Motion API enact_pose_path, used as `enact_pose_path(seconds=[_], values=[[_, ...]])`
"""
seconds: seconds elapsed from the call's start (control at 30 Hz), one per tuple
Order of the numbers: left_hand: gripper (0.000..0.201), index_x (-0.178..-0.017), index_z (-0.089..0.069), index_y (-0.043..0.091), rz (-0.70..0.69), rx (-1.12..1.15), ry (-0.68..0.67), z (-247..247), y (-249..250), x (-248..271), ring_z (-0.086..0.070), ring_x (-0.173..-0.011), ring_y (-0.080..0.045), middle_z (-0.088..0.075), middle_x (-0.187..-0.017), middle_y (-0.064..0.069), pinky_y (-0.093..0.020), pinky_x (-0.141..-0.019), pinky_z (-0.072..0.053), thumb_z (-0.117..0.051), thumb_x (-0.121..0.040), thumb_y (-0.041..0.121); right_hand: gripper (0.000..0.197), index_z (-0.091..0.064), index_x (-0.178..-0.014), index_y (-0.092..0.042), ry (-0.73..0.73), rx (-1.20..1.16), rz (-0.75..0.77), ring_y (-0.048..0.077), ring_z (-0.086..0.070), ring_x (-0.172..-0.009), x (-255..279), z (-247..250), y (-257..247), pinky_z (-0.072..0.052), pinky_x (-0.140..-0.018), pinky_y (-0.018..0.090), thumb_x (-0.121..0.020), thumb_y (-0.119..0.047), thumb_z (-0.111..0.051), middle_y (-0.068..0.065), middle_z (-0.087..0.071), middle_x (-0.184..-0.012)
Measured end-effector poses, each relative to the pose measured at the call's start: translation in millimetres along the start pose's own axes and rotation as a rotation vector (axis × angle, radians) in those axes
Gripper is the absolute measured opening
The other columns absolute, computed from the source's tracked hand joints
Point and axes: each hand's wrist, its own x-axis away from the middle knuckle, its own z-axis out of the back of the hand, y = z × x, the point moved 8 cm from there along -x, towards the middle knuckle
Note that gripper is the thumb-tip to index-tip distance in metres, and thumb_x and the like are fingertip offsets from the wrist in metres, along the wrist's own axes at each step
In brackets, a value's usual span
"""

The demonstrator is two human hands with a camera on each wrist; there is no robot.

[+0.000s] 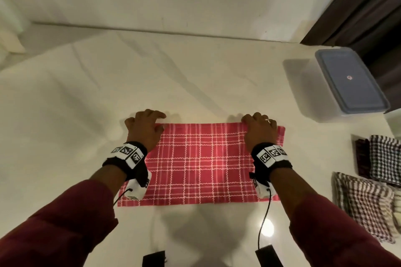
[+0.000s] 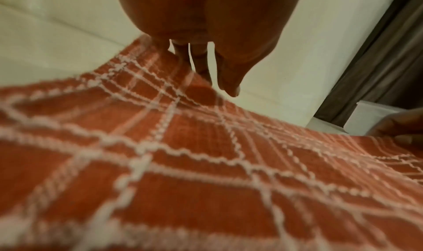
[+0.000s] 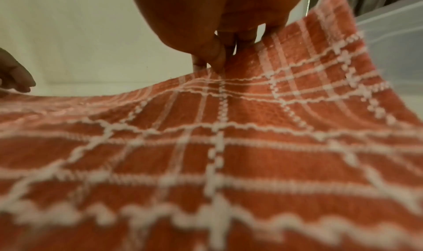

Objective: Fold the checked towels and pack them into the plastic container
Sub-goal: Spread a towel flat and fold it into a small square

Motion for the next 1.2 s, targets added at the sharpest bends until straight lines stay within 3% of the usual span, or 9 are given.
enact_pose_path(seconds=[0.13, 0.33, 0.47, 0.57, 0.67, 0.83, 0.9, 1.07, 1.2], values=[[0.047, -0.13, -0.051, 0.022, -0.036, -0.022, 0.054, -7, -1, 15, -0.03, -0.133, -0.03, -0.043, -0.14, -0.005, -0.05, -0.107, -0.017, -0.064, -0.085, 0.028, 0.032, -0.058, -0.119, -0.018, 0.017, -0.032, 0.008, 0.03, -0.052, -0.112, 0, -8, 7, -0.01, -0.11, 0.037, -0.09, -0.018, -0.046, 0.007, -0.059, -0.11], [0.045, -0.13, -0.052, 0.019, 0.029, 0.017, 0.045, -9, -24, 30, -0.036, -0.131, -0.03, -0.047, -0.138, -0.007, -0.05, -0.106, -0.024, -0.062, -0.088, 0.031, 0.055, -0.063, -0.109, -0.018, 0.039, -0.113, -0.007, 0.03, -0.057, -0.104, -1, -8, 8, -0.015, -0.115, 0.044, -0.079, -0.039, -0.022, 0.007, -0.061, -0.104], [0.06, -0.14, -0.042, 0.013, -0.076, 0.033, 0.074, 5, 3, 37, -0.027, -0.14, -0.033, -0.036, -0.149, -0.013, -0.053, -0.112, -0.026, -0.065, -0.085, 0.023, 0.044, -0.053, -0.13, -0.016, 0.122, -0.151, 0.014, 0.032, -0.041, -0.13, 6, 1, -2, -0.011, -0.118, 0.049, -0.086, -0.016, -0.056, 0.012, -0.048, -0.137], [0.091, -0.151, -0.012, 0.02, -0.165, 0.006, -0.139, -17, 34, 63, 0.006, -0.146, -0.03, 0.0, -0.159, -0.01, -0.053, -0.118, -0.006, -0.067, -0.082, 0.042, 0.08, -0.024, -0.15, -0.021, -0.08, -0.226, 0.246, 0.032, -0.002, -0.147, 40, -14, -61, 0.002, -0.117, 0.047, -0.084, -0.037, -0.067, 0.011, -0.009, -0.159], [0.135, -0.145, 0.026, 0.03, -0.118, -0.118, -0.475, -59, 26, 81, 0.035, -0.136, -0.031, 0.041, -0.146, -0.006, -0.055, -0.108, 0.018, -0.07, -0.059, 0.071, 0.128, 0.012, -0.151, -0.026, -0.444, -0.161, 0.473, 0.03, 0.03, -0.14, 78, -58, -121, 0.018, -0.11, 0.053, -0.063, -0.073, -0.068, 0.008, 0.028, -0.154], [0.155, -0.132, 0.044, 0.037, -0.115, -0.228, -0.61, -76, 6, 84, 0.044, -0.129, -0.033, 0.055, -0.136, -0.002, -0.063, -0.097, 0.025, -0.07, -0.036, 0.084, 0.145, 0.029, -0.144, -0.033, -0.451, 0.046, 0.573, 0.032, 0.037, -0.136, 83, -82, -102, 0.024, -0.107, 0.058, -0.045, -0.089, -0.061, 0.004, 0.039, -0.15], [0.157, -0.13, 0.044, 0.039, -0.117, -0.222, -0.629, -75, 8, 84, 0.044, -0.129, -0.033, 0.056, -0.135, 0.0, -0.065, -0.095, 0.025, -0.069, -0.033, 0.085, 0.144, 0.03, -0.142, -0.037, -0.446, 0.053, 0.524, 0.033, 0.036, -0.136, 79, -75, -70, 0.022, -0.107, 0.061, -0.043, -0.093, -0.058, 0.002, 0.038, -0.151], [0.158, -0.129, 0.044, 0.041, -0.096, -0.232, -0.659, -71, 10, 84, 0.046, -0.127, -0.032, 0.057, -0.134, 0.001, -0.071, -0.097, 0.021, -0.071, -0.03, 0.084, 0.14, 0.034, -0.138, -0.042, -0.424, -0.009, 0.109, 0.031, 0.038, -0.135, 69, -50, 45, 0.018, -0.11, 0.061, -0.041, -0.099, -0.049, -0.002, 0.04, -0.149], [0.158, -0.126, 0.047, 0.041, -0.102, -0.245, -0.659, -61, 14, 90, 0.043, -0.13, -0.033, 0.057, -0.134, 0.0, -0.072, -0.101, 0.016, -0.074, -0.032, 0.08, 0.137, 0.032, -0.142, -0.036, -0.401, -0.015, 0.107, 0.031, 0.043, -0.131, 103, -44, 49, 0.021, -0.11, 0.058, -0.047, -0.099, -0.044, 0.006, 0.04, -0.149]])
